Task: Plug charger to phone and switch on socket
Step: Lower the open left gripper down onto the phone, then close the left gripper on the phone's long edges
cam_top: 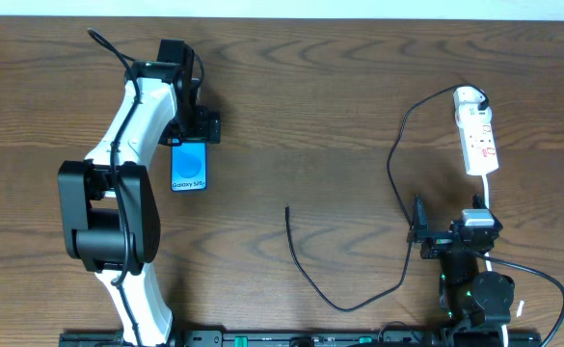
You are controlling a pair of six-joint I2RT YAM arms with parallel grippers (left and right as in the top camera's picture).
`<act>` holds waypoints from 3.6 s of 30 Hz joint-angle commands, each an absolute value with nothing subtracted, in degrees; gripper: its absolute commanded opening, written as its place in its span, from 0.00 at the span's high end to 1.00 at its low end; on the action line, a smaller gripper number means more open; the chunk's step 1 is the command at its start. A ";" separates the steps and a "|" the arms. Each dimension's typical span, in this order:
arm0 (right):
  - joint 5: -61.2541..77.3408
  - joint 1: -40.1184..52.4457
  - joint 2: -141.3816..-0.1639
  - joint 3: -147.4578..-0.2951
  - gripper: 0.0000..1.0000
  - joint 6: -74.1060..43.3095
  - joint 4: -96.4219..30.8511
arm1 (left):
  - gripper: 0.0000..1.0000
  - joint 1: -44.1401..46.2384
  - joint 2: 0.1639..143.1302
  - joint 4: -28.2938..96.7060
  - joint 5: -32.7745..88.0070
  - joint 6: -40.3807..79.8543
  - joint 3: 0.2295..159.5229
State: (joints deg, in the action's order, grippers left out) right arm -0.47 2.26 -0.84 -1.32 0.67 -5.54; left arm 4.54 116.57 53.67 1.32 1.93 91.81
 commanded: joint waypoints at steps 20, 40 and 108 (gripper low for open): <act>-0.93 2.50 -0.38 -0.93 0.01 1.34 -5.56 | 0.02 4.23 117.69 52.75 0.80 2.87 89.19; -0.93 2.50 -0.38 -0.93 0.01 1.34 -5.56 | 0.02 2.26 117.71 53.23 0.86 3.31 89.03; -0.93 2.50 -0.38 -0.93 0.01 1.34 -5.56 | 0.02 3.51 119.92 45.95 0.84 4.80 84.53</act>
State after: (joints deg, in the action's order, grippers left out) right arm -0.47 2.26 -0.84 -1.32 0.67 -5.54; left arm 3.75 118.52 45.82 1.32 4.10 84.77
